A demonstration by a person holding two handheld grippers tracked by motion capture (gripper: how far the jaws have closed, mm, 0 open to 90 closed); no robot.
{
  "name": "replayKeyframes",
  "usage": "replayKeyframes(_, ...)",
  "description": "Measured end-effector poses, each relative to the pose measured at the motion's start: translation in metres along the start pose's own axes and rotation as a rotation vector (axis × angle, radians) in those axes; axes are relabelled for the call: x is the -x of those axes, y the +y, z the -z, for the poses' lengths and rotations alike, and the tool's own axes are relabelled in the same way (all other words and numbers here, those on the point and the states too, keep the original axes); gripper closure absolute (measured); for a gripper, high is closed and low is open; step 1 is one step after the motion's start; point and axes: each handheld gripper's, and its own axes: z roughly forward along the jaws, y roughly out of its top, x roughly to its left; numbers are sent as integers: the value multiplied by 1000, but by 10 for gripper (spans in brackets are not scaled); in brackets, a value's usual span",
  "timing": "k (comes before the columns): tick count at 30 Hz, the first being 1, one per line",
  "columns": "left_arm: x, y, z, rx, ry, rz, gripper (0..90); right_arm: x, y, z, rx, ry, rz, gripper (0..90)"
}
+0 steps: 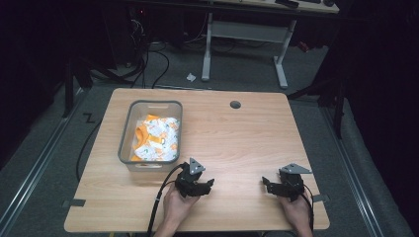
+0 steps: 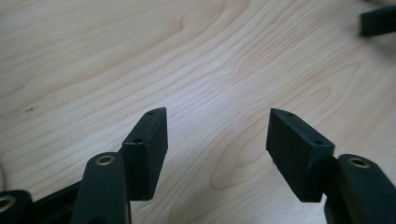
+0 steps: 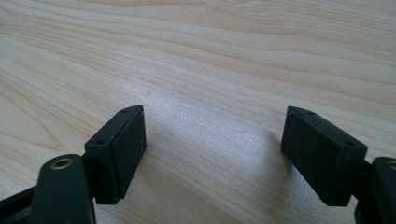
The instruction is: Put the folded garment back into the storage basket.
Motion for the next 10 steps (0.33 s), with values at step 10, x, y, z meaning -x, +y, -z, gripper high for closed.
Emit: replayKeyframes(10,-2,-13,-11,36,94,-30,358,0,0,0,0,1,-1,225)
